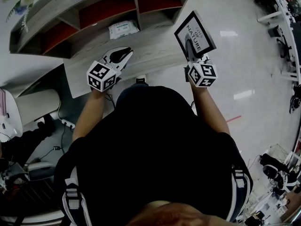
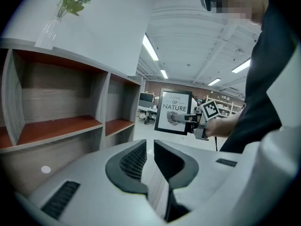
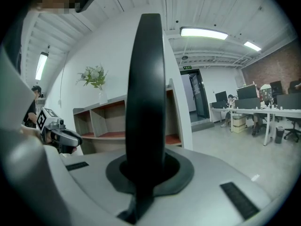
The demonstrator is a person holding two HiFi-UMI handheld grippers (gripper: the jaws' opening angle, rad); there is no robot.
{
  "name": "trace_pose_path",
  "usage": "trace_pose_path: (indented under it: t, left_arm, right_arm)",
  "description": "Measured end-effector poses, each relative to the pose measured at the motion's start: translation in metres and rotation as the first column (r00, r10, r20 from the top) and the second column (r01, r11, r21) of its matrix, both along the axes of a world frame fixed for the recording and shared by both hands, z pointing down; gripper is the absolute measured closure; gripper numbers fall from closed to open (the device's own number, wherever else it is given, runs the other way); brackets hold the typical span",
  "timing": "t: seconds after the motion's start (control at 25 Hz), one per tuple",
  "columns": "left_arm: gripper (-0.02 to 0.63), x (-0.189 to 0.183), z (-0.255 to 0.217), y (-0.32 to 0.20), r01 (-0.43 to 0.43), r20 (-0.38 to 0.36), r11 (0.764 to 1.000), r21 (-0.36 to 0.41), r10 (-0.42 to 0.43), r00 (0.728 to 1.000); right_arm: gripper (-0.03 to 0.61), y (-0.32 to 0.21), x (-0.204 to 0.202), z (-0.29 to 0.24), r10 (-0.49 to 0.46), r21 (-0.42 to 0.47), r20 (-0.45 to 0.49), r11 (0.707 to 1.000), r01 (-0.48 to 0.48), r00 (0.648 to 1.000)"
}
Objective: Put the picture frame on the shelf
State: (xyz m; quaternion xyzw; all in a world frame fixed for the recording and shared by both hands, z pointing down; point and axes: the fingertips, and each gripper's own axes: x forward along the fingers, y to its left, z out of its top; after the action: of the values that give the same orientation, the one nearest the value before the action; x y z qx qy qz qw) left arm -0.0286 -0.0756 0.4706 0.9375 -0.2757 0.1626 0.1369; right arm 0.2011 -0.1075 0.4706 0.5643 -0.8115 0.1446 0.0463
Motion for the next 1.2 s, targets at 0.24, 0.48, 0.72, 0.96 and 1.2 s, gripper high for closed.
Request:
trace_pose_path:
  t: [0.24,0.48,0.72,0.96,1.2]
  left_arm:
    - [0.561,-0.004,0.004,-0.028,-0.034,-0.001,0.999,-0.010,0.034,0.999]
    - [0.561,0.000,0.003,-0.054,-0.068,-0.009,0.998,-0.012,0.068,0.998]
    - [0.561,-0.001,0.001,-0.075,-0.088,-0.007,0.996,-0.010,0.088,0.996]
    - [0.561,-0.008,0.003,-0.088,-0.089,-0.012,0.996,-0.017,0.089,0.996]
    - [0.561,-0.012,0.005,-0.097,-0.104,-0.009,0.994,-0.017,0.104,0.995]
  right_arm:
    - [0.555,-0.021,-0.005,0.000,0.023,-0.009,-0.011,1.000,-0.023,1.000]
    - [0.555,-0.038,-0.008,-0.003,0.035,-0.018,-0.026,0.999,-0.035,0.999]
    - [0.555,-0.052,-0.009,-0.003,0.058,-0.023,-0.021,0.998,-0.058,0.998]
    - [0.555,-0.064,-0.013,-0.003,0.069,-0.024,-0.027,0.997,-0.069,0.997]
    - [0.555,-0.082,-0.015,-0.006,0.083,-0.011,-0.026,0.996,-0.083,0.996]
